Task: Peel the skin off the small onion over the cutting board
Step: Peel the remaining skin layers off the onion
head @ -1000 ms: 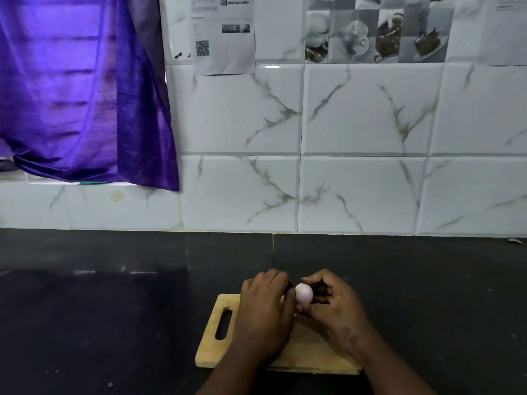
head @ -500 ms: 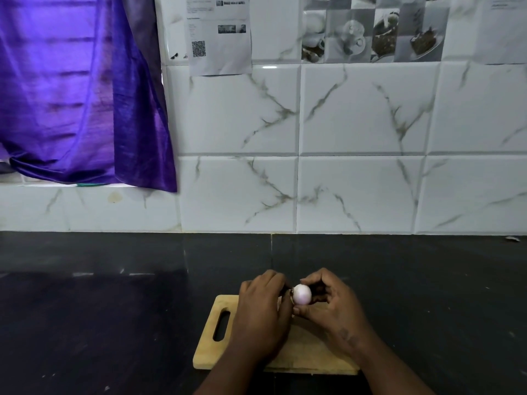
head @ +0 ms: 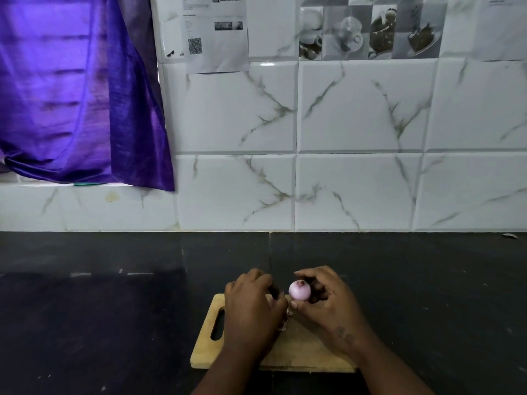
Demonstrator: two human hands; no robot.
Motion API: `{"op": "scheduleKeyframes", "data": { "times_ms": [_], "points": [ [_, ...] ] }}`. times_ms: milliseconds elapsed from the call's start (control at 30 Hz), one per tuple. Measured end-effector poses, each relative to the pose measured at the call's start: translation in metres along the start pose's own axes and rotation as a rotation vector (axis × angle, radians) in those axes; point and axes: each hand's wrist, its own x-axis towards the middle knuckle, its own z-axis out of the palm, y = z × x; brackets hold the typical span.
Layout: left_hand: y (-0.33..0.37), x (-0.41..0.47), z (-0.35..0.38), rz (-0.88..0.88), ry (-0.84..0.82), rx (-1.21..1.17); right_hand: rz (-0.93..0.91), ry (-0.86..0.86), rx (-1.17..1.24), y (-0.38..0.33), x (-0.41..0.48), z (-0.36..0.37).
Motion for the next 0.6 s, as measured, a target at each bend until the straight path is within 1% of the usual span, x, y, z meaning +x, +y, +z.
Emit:
{"op": "scheduleKeyframes", "data": {
  "times_ms": [133,300,467,600],
  "points": [
    [0.0013,0.0005,0.0002,0.077,0.015,-0.075,0.044,0.053,-0.024,-0.0014,0.0006,0.0021],
    [0.0033,0.0007,-0.002,0.164,-0.06,-0.107,0.005,0.057,-0.087,0.0003,0.0012,0.0035],
    [0.0031,0.0005,-0.0042,0.164,-0.017,-0.143,-0.029,0.031,-0.114,-0.0012,-0.0007,0.0023],
    [0.0061,-0.0004,-0.0067,0.168,-0.036,-0.158,-0.036,0.025,-0.177,-0.0029,-0.0017,0.0023]
  ]
}}
